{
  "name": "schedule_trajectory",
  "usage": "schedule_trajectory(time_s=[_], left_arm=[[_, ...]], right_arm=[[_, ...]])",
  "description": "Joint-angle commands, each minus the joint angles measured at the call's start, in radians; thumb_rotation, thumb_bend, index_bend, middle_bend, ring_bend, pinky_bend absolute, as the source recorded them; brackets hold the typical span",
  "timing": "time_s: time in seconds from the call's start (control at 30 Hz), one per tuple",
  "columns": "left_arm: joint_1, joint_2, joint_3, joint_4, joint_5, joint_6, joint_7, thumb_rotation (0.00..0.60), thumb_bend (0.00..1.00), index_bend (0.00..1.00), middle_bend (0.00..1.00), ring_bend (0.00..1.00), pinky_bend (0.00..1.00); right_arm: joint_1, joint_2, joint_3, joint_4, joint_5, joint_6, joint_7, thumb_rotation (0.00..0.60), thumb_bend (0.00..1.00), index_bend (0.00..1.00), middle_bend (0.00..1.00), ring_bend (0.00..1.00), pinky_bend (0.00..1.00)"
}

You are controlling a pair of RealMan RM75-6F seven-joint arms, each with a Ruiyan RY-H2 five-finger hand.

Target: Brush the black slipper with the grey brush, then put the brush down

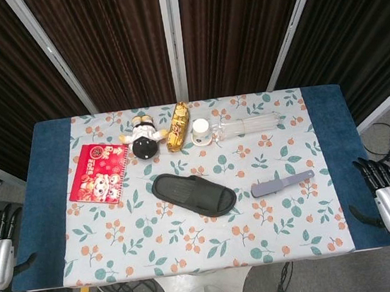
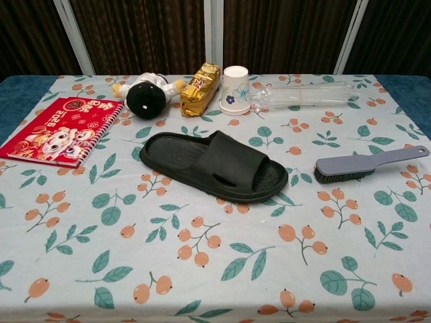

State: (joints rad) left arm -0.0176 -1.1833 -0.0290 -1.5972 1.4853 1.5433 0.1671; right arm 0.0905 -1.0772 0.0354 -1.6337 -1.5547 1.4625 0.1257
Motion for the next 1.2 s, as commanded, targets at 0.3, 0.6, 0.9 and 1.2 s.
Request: schedule_trajectory(time_s=[0.3, 0.6, 0.9, 1.2], left_arm=[[0.009, -0.010, 0.002, 0.009, 0.004, 0.013, -0.015, 0.600, 0.17, 0.10, 0.08, 0.00, 0.09], [0.009, -0.021, 0.006, 0.021, 0.002, 0.002, -0.044, 0.600, 0.17, 0.10, 0.08, 0.00, 0.09], [0.008, -0.028, 0.012, 0.037, -0.024, -0.034, -0.070, 0.600, 0.17, 0.10, 0.08, 0.00, 0.09], [0.001, -0.030, 0.010, 0.041, -0.036, -0.055, -0.072, 0.600, 0.17, 0.10, 0.08, 0.00, 0.09]], right_arm=[[0.020, 0.008, 0.002, 0.000, -0.009, -0.025, -0.001, 0.600, 0.18, 0.00, 0.04, 0.00, 0.00], [0.224, -0.053, 0.082, 0.065, 0.085, -0.310, -0.096, 0.600, 0.07, 0.15, 0.25, 0.10, 0.08], [0.418, -0.237, 0.105, 0.308, 0.247, -0.643, -0.163, 0.600, 0.04, 0.20, 0.28, 0.12, 0.10], [0.481, -0.344, 0.079, 0.461, 0.262, -0.737, -0.145, 0.600, 0.07, 0.21, 0.34, 0.22, 0.24]])
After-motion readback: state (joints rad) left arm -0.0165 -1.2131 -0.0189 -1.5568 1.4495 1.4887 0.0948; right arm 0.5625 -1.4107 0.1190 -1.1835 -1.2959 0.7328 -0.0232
